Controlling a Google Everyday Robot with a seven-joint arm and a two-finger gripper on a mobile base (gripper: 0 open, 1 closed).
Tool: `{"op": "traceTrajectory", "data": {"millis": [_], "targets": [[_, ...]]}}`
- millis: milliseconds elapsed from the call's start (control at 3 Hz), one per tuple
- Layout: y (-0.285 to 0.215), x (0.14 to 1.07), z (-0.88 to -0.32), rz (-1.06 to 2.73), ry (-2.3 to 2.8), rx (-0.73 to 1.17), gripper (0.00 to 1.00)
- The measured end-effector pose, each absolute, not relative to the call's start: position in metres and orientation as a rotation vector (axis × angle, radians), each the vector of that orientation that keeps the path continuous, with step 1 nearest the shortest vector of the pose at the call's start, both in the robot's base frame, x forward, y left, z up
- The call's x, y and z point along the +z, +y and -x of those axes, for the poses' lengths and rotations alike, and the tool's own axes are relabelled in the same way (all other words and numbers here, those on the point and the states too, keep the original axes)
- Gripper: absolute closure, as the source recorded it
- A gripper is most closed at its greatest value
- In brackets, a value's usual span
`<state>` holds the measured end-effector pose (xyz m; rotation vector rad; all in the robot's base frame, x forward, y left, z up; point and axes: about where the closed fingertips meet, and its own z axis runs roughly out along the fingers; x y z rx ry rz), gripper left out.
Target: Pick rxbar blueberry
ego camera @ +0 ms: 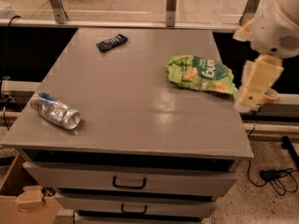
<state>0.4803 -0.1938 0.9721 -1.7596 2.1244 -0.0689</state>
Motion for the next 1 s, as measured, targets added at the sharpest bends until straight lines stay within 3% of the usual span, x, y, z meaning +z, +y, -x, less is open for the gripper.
{"op": "traceTrajectory", "data": {"millis": [667,1000], "targets": [[-0.070,1.000,-0.609,1.753,1.781,0.060,0.00],[-0.070,1.000,-0.609,1.754,1.782,0.060,0.00]]}}
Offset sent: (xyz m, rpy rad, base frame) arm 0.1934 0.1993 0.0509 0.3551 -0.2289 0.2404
